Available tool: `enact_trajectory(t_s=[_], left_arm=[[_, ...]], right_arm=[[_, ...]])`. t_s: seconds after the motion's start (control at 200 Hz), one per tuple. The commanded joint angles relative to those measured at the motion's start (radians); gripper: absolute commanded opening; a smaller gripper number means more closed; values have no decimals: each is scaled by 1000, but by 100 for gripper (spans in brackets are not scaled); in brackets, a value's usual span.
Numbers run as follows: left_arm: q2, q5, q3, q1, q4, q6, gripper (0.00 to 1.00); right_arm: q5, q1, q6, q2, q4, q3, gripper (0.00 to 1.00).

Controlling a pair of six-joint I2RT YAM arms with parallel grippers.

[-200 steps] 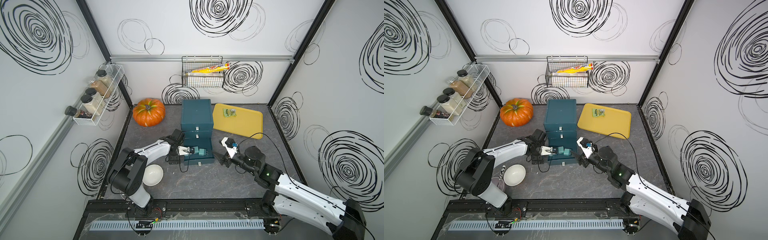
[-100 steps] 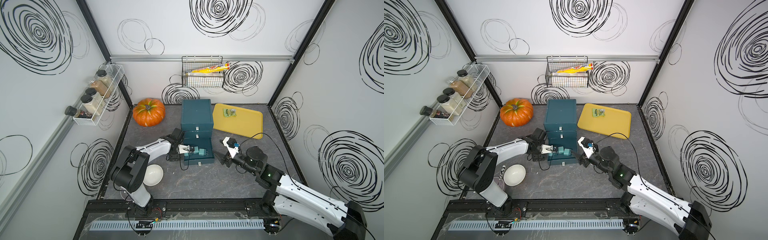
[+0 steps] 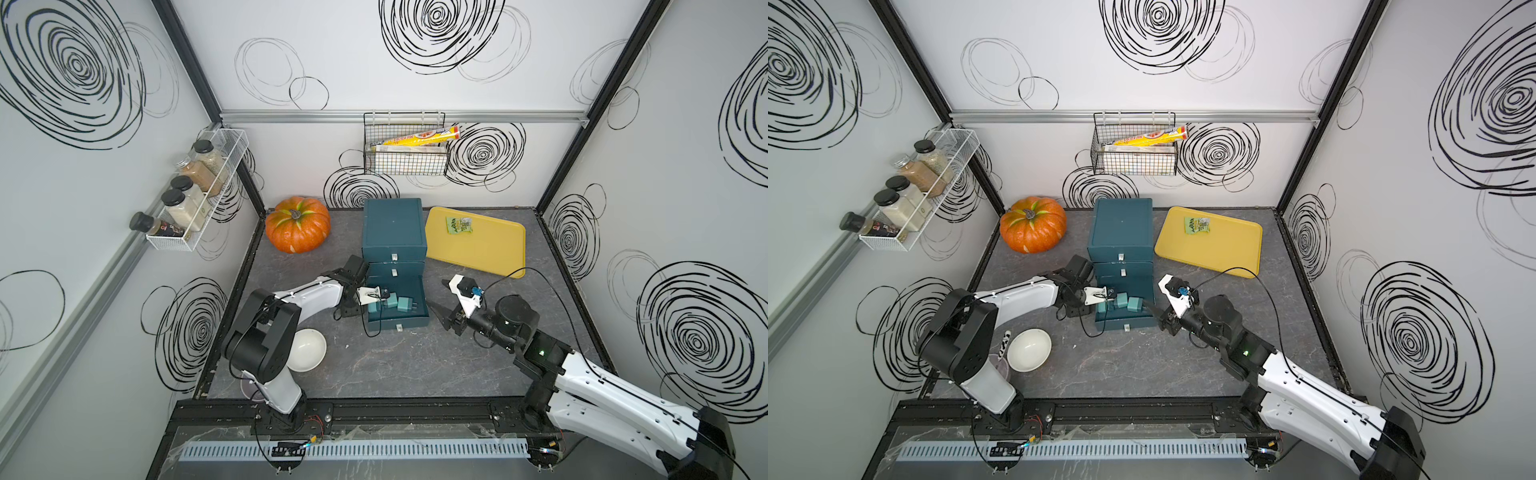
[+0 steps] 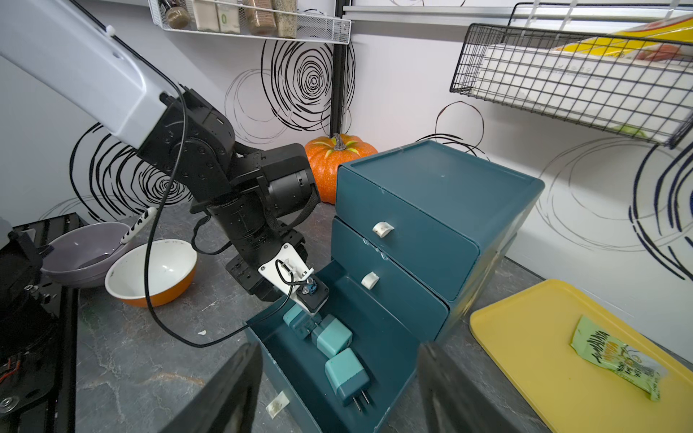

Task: Place the plugs into the drawer by color
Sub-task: Pick up the plug from the center of the board, then place the plug in the drawer.

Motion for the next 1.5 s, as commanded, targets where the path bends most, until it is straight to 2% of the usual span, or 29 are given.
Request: enact_trajectory(t_s=[0.0,0.13,0.25,0.295,0.365,0.426,0.496,0.546,0.621,0.721,0.811,0.846,0.901,0.951,1.036,1.136,1.252,1.362,1.492], left_arm=[[-57,22,31,-12,-27,-53,42],[-242,-17,96,-30,-133,-94,42],[-355,-79,140,-78,-214,-139,31],[-366,-112,166,-114,-242,-167,24],[-369,-143,216,-176,-286,-223,20],[-371,-123,261,-220,-311,-270,9],[-367,-109,305,-293,-310,-321,9],[-360,-57,319,-340,-297,-347,14],[-325,-25,319,-397,-245,-383,14],[-247,29,322,-420,-183,-407,13],[-153,-5,348,-422,-155,-430,13],[-109,-25,364,-421,-156,-439,16],[-37,-37,396,-423,-164,-440,19],[22,-25,426,-424,-181,-435,17],[89,-74,453,-434,-159,-429,16],[115,-71,436,-434,-93,-411,17],[180,-129,445,-434,-80,-393,18],[236,-146,464,-427,-66,-381,17],[275,-117,470,-376,-59,-383,16]], right_arm=[[14,-3,6,-6,30,-9,70],[16,-4,7,-10,33,-10,70],[24,-3,9,-17,36,-6,70],[23,-4,10,-22,33,-7,70],[32,-4,9,-35,43,-19,70],[56,-3,9,-52,47,-30,70],[113,-3,10,-101,46,-45,69],[158,-2,15,-154,63,-71,69],[205,-3,20,-252,89,-113,68],[262,-2,29,-372,109,-164,68],[302,-4,33,-432,108,-185,67],[309,-3,34,-445,112,-193,67],[314,-3,33,-451,121,-201,66],[307,-3,34,-448,119,-197,64],[290,-4,32,-422,108,-184,58],[285,-3,32,-384,101,-174,59],[278,-3,34,-360,92,-164,59],[266,-3,34,-379,94,-169,59],[271,-3,38,-415,103,-190,59]])
